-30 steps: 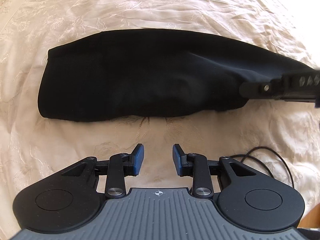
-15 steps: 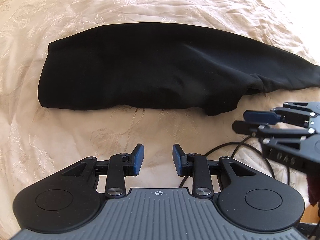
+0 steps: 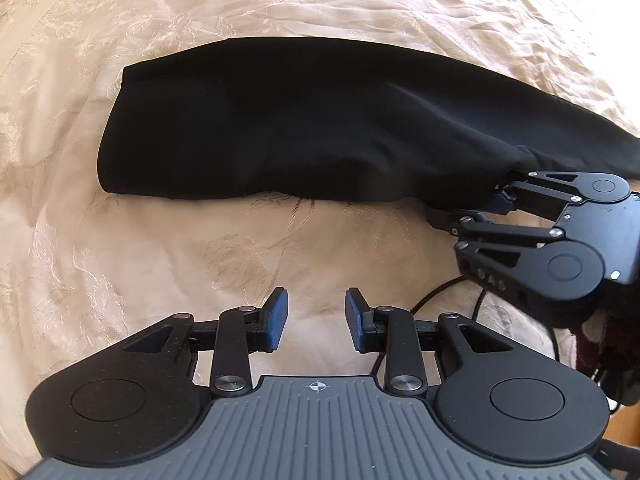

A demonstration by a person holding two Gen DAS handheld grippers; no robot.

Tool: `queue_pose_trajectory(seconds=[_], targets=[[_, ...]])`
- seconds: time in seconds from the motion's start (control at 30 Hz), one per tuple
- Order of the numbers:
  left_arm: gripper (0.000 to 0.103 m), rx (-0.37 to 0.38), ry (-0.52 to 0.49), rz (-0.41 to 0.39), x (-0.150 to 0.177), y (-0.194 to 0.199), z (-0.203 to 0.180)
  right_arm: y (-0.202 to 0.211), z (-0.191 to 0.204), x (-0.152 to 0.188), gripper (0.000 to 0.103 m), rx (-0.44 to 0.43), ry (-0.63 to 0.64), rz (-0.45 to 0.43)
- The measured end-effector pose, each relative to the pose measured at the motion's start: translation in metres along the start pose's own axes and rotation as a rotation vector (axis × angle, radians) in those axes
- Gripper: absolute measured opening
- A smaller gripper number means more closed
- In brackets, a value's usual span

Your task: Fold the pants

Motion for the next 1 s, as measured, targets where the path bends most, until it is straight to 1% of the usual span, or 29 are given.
queue_pose_trajectory(seconds=[0.03,0.07,0.13,0.17,0.23,0.3,0.33,0.37,0.47,0.5,0.53,0.57,0.63,0.7,0.73,0.8,0.93,1.0], targets=[[0.031,0.002,0.002,0.002,0.000,0.000,0.001,0.001,-0.006,-0.001,0.022,-0.058,-0.069,0.026],[0.031,0.004,0.004,0.002,0.001,0.000,0.002,0.004,-0.011,-0.002,0.015,-0.131,-0.140,0.048],[0.031,0.005,0.006,0.001,0.001,0.000,0.003,0.014,-0.021,-0.005,0.013,-0.255,-0.278,0.057],[0.031,0.005,0.006,0.000,0.002,0.000,0.004,0.020,-0.024,-0.005,0.012,-0.302,-0.330,0.061],[0.031,0.008,0.009,0.002,0.003,-0.001,0.006,0.029,-0.027,-0.005,0.011,-0.382,-0.422,0.068],[0.031,0.011,0.008,0.007,0.004,-0.002,0.007,0.028,-0.029,-0.001,0.011,-0.428,-0.499,0.091],[0.031,0.012,0.007,0.010,0.005,-0.003,0.008,0.023,-0.031,0.003,0.011,-0.437,-0.526,0.114],[0.031,0.013,0.005,0.014,0.005,-0.004,0.008,0.014,-0.029,0.006,0.011,-0.436,-0.541,0.140],[0.031,0.017,-0.013,0.016,0.006,-0.004,0.007,-0.002,-0.022,0.017,0.011,-0.390,-0.517,0.225],[0.031,0.016,-0.020,0.013,0.005,-0.003,0.006,-0.002,-0.020,0.019,0.007,-0.384,-0.513,0.232],[0.031,0.013,-0.028,0.007,0.003,-0.002,0.005,0.003,-0.019,0.021,0.006,-0.384,-0.505,0.233],[0.031,0.011,-0.034,0.000,0.001,0.000,0.004,0.007,-0.016,0.023,0.002,-0.385,-0.496,0.229],[0.031,0.015,-0.051,-0.024,-0.008,0.003,-0.002,0.015,-0.014,0.028,0.002,-0.389,-0.487,0.213],[0.031,0.019,-0.086,-0.045,-0.019,0.005,-0.012,0.022,-0.015,0.033,0.002,-0.363,-0.491,0.198],[0.031,0.022,-0.107,-0.060,-0.025,0.007,-0.019,0.029,-0.017,0.035,0.002,-0.355,-0.500,0.175],[0.031,0.037,-0.155,-0.093,-0.037,0.010,-0.035,0.041,-0.027,0.040,0.002,-0.346,-0.529,0.130],[0.031,0.074,-0.268,-0.135,-0.050,0.007,-0.074,0.063,-0.056,0.053,0.004,-0.262,-0.577,0.065],[0.031,0.073,-0.307,-0.143,-0.054,-0.003,-0.089,0.068,-0.069,0.057,0.005,-0.234,-0.608,0.049]])
Point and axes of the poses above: each gripper's, at about its wrist camera, not at the fingertips, and y roughly against the way its jaws point, z to its left, x to its underside, the point moved 8 cm from there along -y, roughly the way its jaws point, and after that the axes turned 13 degrees about z, right-handed, at the moved point
